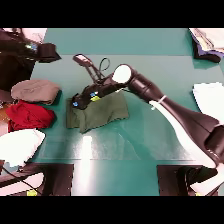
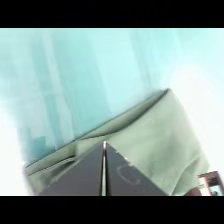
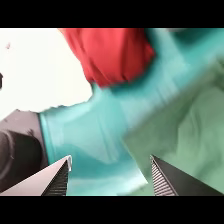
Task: Fold the shirts.
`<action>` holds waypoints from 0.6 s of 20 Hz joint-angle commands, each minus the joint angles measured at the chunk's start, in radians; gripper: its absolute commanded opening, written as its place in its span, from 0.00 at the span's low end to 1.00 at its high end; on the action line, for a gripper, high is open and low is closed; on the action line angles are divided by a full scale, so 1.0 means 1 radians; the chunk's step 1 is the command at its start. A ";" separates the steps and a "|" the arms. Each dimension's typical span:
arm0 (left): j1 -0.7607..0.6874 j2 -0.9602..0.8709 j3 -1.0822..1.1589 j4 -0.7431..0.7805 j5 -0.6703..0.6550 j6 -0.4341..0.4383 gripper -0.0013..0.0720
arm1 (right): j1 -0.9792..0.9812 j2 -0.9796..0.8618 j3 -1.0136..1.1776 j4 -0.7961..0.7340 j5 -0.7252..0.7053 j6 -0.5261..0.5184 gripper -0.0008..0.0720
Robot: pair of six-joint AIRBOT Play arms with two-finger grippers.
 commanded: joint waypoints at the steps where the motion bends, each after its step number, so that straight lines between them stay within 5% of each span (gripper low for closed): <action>1: 0.069 0.042 0.000 0.005 -0.064 0.003 0.05 | -0.029 -0.049 0.097 0.037 0.125 -0.022 0.81; 6: 0.069 0.040 0.000 0.018 -0.100 0.029 0.05 | -0.272 0.041 -0.051 -0.194 0.356 0.085 0.81; 10: 0.069 0.039 -0.001 0.018 -0.094 0.030 0.05 | -0.492 0.100 -0.274 -0.165 0.339 0.140 0.82; 12: 0.069 0.039 -0.001 0.018 -0.084 0.030 0.05 | -0.573 0.100 -0.372 -0.093 0.300 0.143 1.00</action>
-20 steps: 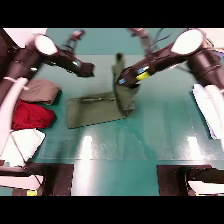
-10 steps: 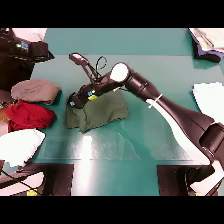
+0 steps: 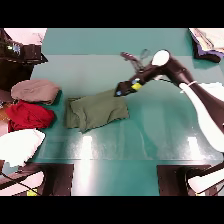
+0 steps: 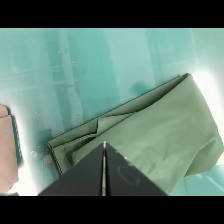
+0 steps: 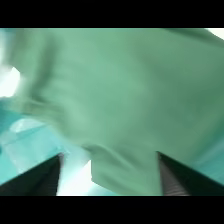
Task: Fold the shirts.
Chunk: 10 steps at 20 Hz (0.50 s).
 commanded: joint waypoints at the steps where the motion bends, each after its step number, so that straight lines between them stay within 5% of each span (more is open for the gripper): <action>1: -0.002 0.001 0.000 0.001 0.010 0.004 0.05 | -0.145 0.017 -0.172 0.088 -0.043 0.032 1.00; 10: -0.002 0.000 0.000 -0.002 0.019 0.026 0.05 | 0.002 -0.205 -0.155 0.285 -0.122 -0.030 0.99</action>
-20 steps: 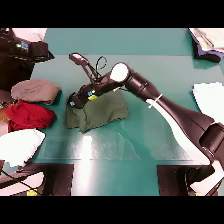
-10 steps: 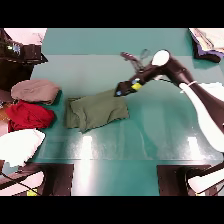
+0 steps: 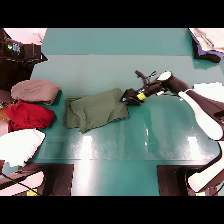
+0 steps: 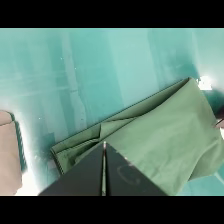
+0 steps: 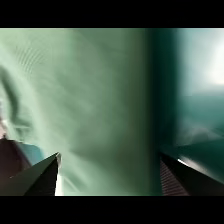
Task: Fold the shirts.
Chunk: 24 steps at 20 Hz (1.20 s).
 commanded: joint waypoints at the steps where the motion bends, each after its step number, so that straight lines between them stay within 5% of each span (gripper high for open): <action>1: 0.000 0.000 0.000 0.000 -0.003 0.006 0.05 | 0.084 -0.097 0.068 0.032 -0.019 -0.014 0.99; 3: 0.000 0.000 0.000 0.000 -0.008 0.006 0.05 | 0.124 -0.131 0.119 0.031 -0.016 -0.014 0.90; 6: 0.000 0.000 0.000 -0.030 -0.008 0.005 0.05 | 0.150 -0.143 0.171 0.023 -0.016 -0.024 0.16; 7: 0.000 0.000 0.000 -0.046 -0.008 0.006 0.05 | 0.150 -0.142 0.185 0.021 -0.011 -0.034 0.04; 14: -0.085 0.000 0.000 -0.153 -0.021 0.007 0.05 | -0.019 0.035 0.167 -0.046 -0.027 -0.036 0.04; 19: -0.257 -0.001 0.000 -0.153 0.104 0.007 0.05 | -0.342 0.337 -0.019 -0.270 -0.113 0.049 0.04; 24: -0.367 -0.005 0.000 -0.132 0.225 0.006 0.05 | -0.734 0.509 -0.118 -0.293 -0.208 0.089 0.04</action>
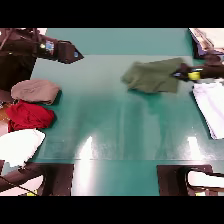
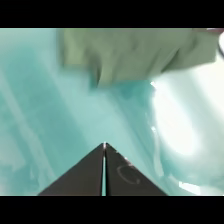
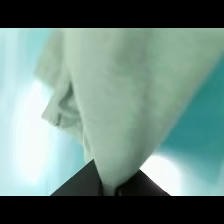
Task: Fold the shirts.
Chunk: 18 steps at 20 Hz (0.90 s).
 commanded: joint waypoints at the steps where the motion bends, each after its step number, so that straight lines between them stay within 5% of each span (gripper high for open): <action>1: -0.069 -0.003 0.000 0.019 0.080 -0.002 0.05 | -0.261 0.109 -0.063 -0.039 -0.082 0.038 0.03; 8: -0.072 -0.040 0.000 0.021 0.049 -0.043 0.05 | -0.446 0.115 -0.048 -0.037 -0.170 0.045 0.03; 18: -0.071 -0.044 0.000 0.022 0.014 -0.028 0.05 | -0.504 0.242 0.053 -0.040 0.028 0.041 0.03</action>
